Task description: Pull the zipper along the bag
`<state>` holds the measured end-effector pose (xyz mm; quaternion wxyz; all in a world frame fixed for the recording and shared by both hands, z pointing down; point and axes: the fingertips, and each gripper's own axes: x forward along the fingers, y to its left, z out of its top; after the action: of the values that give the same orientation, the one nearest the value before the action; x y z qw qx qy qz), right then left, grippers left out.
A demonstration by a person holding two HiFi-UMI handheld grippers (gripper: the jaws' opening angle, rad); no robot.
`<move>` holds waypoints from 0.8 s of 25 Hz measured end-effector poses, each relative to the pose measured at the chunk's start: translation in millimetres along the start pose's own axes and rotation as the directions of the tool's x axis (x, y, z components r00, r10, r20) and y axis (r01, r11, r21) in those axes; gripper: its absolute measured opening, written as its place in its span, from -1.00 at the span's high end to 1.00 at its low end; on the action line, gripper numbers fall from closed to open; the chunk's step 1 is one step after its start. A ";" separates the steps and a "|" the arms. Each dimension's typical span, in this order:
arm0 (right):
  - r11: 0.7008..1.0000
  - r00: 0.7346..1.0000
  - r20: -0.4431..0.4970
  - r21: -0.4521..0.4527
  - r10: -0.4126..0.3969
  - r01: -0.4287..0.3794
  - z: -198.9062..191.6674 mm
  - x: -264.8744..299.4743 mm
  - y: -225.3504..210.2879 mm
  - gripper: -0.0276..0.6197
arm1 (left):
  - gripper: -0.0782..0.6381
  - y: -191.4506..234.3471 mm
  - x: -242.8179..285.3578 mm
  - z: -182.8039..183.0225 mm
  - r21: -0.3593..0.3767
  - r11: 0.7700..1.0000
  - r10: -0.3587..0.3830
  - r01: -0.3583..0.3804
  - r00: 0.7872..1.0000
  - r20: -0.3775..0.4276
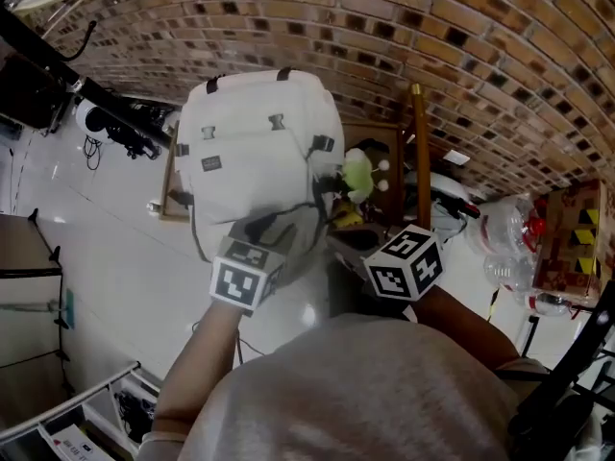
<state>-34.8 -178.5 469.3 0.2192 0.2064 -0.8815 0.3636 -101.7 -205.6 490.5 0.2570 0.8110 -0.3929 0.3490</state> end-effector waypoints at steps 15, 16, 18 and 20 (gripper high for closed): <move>0.994 1.000 -0.018 0.110 -0.025 0.027 -13.8 -1.0 -38.6 0.91 | 0.30 3.8 101.3 -10.2 0.392 0.920 0.065 0.015 0.980 -0.189; 0.993 1.000 -0.018 0.112 -0.026 0.027 -14.1 -1.1 -39.3 0.91 | 0.39 7.0 102.4 -10.8 0.410 0.912 0.087 -0.003 0.979 -0.186; 0.993 0.999 -0.017 0.114 -0.027 0.028 -14.5 -1.4 -40.2 0.91 | 0.47 9.3 103.0 -10.7 0.402 0.916 0.096 -0.015 0.978 -0.183; 0.993 0.999 -0.019 0.115 -0.029 0.031 -15.3 -1.7 -41.8 0.91 | 0.50 9.4 102.5 -8.0 0.355 0.935 0.078 -0.011 0.981 -0.176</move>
<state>-8.0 -194.2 501.3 0.2198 0.2287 -0.8540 0.4124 -66.4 -252.2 575.6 0.1354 0.7984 -0.3164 0.4941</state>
